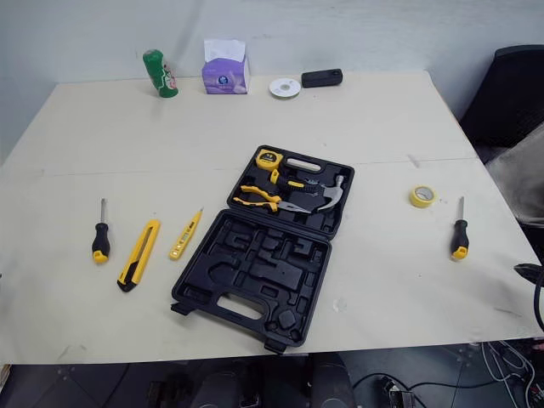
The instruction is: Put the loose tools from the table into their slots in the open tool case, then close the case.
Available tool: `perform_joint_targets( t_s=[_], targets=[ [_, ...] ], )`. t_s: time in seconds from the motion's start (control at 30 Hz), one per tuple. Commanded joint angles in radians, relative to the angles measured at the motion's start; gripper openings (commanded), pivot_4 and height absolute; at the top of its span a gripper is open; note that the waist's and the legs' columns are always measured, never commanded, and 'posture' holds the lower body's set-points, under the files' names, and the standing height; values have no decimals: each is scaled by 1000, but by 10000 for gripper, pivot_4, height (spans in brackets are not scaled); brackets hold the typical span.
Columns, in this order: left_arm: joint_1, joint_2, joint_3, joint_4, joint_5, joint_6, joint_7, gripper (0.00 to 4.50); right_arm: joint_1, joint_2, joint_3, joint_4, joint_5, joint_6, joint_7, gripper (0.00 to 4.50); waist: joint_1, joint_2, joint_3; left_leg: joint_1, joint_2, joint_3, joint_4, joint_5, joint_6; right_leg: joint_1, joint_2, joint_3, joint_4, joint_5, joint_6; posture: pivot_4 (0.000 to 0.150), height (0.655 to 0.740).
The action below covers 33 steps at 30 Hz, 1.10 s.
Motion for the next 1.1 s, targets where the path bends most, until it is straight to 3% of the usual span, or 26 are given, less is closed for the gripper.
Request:
perform_joint_targets(
  t_s=[0.03, 0.37, 0.53, 0.67, 0.87, 0.97, 1.1],
  targets=[
    [-15, 25, -6, -6, -11, -12, -12, 44740, -1, -17, -42, -46, 27, 17, -14, 45000, 0, 0, 0, 0, 0, 0, 0, 0, 0, 0, 0, 0, 0, 0, 0, 1500, 7278],
    [-52, 18, -37, -36, -28, 23, -31, 44740, 52, 34, -70, -178, 44, 47, -83, 45000, 1, 0, 0, 0, 0, 1, 0, 0, 0, 0, 0, 0, 1, 0, 0, 1500, 7278],
    [-114, -8, -95, -182, -64, 130, -47, 44740, 95, 79, -102, -387, 105, 138, -104, 45000, 3, 0, 0, 1, -1, 1, 1, 1, 1, 0, -1, 0, 3, 0, 0, 1500, 7278],
    [-166, -49, -176, -365, -93, 213, -60, 44740, 134, 125, -111, -592, 143, 237, -142, 45000, 6, -1, -1, 0, -1, 0, 3, 1, 1, 0, -1, 0, 6, 0, 0, 1500, 7278],
    [-429, -159, -468, -517, -38, 309, -48, 44740, 154, 242, -38, -886, 158, 350, -257, 45000, 26, -2, -1, -2, -1, 0, 9, 4, 6, 1, 0, 0, 11, 1, 1, 1500, 7278],
    [-585, -240, -574, -493, -12, 338, -37, 35875, 169, 298, 5, -1017, 169, 420, -310, 35806, 31, -3, -2, -3, -1, 0, 12, 4, 7, 1, 2, 0, 12, 1, 1, 1500, 7278],
    [-743, -348, -707, -415, 68, 331, -19, 17959, 173, 361, 97, -1126, 152, 474, -362, 15909, 34, -3, -2, -4, -1, 1, 12, 5, 9, 1, 6, 1, 12, 1, 2, 1500, 7278]
  ],
)
